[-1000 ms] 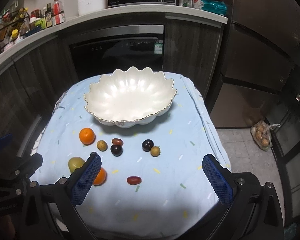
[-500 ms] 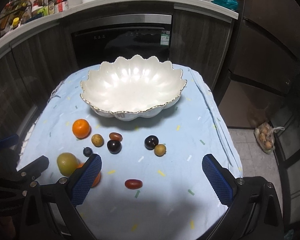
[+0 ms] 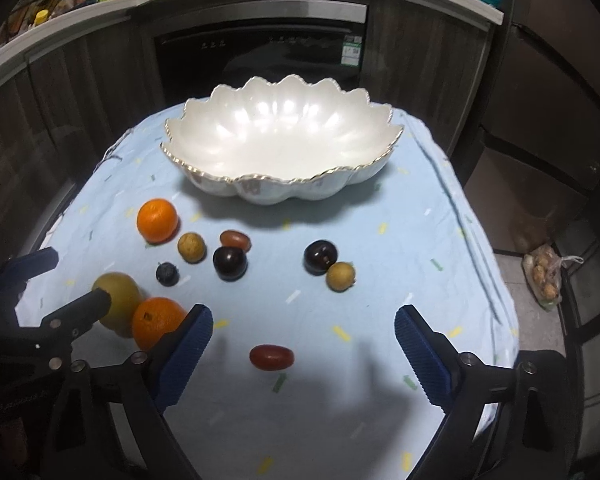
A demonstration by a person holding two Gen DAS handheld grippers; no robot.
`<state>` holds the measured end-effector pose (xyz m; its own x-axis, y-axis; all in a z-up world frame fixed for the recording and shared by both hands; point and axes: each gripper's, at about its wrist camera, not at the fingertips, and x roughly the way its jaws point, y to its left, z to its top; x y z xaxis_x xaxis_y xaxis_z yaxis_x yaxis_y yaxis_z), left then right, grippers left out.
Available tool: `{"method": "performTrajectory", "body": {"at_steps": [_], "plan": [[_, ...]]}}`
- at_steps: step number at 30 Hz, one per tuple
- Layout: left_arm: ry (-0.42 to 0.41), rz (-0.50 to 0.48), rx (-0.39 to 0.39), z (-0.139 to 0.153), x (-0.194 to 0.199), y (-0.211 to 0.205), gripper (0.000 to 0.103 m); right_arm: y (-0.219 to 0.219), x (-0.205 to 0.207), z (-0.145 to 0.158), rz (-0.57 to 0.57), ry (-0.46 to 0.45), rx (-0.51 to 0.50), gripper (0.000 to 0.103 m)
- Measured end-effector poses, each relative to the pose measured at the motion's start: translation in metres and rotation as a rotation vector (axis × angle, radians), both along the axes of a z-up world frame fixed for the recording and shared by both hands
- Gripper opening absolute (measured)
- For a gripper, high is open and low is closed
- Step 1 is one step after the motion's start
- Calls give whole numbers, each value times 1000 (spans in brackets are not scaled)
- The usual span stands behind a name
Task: Organize fruits
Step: 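Move left tool to the green pear while right tool approaches the red date, then close left tool on the green pear while right tool grasps the red date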
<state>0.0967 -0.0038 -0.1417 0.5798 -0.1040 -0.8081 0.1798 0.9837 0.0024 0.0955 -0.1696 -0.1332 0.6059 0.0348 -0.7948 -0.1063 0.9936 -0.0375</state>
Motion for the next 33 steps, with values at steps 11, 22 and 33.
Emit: {"method": "performTrajectory", "body": {"at_steps": [11,22,33], "plan": [[47,-8,-51,-15,8,2,71,7,6,-20,43,78,22,75],[93,-10,-116,-26,12,7,58,10,6,-30,60,128,36,73],[97,-24,-166,-28,12,8,47,8,8,-44,58,205,60,47]]}}
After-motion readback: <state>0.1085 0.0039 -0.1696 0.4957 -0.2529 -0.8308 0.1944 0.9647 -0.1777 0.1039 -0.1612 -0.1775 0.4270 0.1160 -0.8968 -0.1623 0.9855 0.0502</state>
